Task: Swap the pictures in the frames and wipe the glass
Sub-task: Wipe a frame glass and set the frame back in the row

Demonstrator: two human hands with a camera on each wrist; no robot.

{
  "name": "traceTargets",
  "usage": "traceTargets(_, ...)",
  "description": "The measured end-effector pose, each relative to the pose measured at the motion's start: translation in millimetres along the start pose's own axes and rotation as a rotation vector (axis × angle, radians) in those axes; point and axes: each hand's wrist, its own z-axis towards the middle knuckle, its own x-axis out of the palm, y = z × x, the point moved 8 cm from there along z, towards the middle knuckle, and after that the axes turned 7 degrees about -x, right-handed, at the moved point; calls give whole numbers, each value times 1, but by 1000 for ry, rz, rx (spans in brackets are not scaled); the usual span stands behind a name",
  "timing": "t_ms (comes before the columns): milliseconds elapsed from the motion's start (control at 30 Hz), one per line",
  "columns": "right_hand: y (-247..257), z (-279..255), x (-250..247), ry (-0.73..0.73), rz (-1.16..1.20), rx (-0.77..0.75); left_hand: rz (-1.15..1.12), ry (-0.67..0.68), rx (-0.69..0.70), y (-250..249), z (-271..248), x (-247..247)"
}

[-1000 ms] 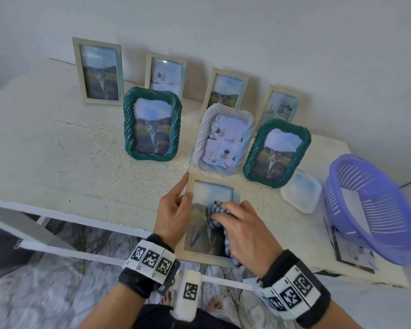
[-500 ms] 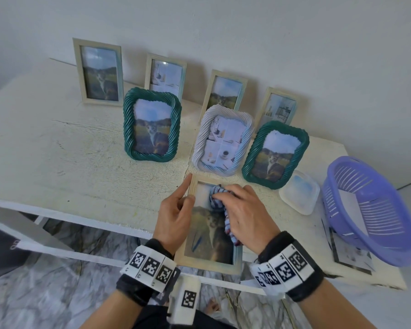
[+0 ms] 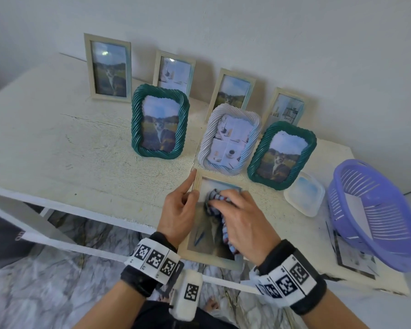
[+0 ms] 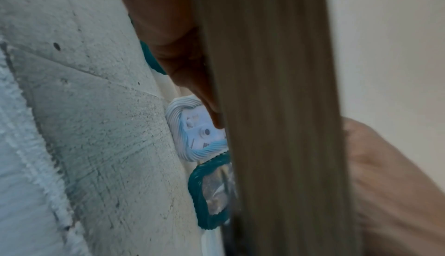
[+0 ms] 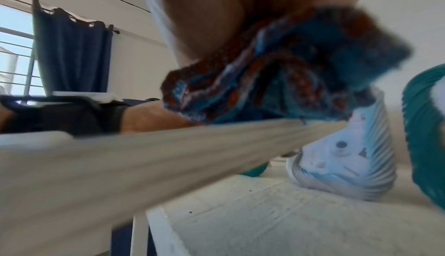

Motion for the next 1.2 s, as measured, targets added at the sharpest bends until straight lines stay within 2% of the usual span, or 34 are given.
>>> traceTargets(67,5,2,-1,10,-19,9,6,2,-12,-1,-1,1)
traceTargets(200,42,-11,13,128,1,-147,-12,-18,-35,1,6,-5)
traceTargets(300,49,-25,16,180,48,-214,-31,-30,-48,2,7,-6)
traceTargets(367,36,-22,10,162,33,-199,-28,-43,-45,1,7,-3)
traceTargets(500,8,-7,-7,47,-12,-48,-39,-55,-47,-1,12,-2)
traceTargets(600,26,-10,-3,43,16,-84,-51,-46,-52,-5,13,-3)
traceTargets(700,45,-19,9,125,49,-170,-61,-25,-69,-2,12,-1)
traceTargets(800,42,-22,14,181,12,-222,-42,-42,-81,2,9,0)
traceTargets(1000,16,-28,-3,108,20,-143,-57,-52,-93,4,10,-3)
traceTargets(1200,40,-19,4,75,84,-192,-51,-94,-107,2,13,-6)
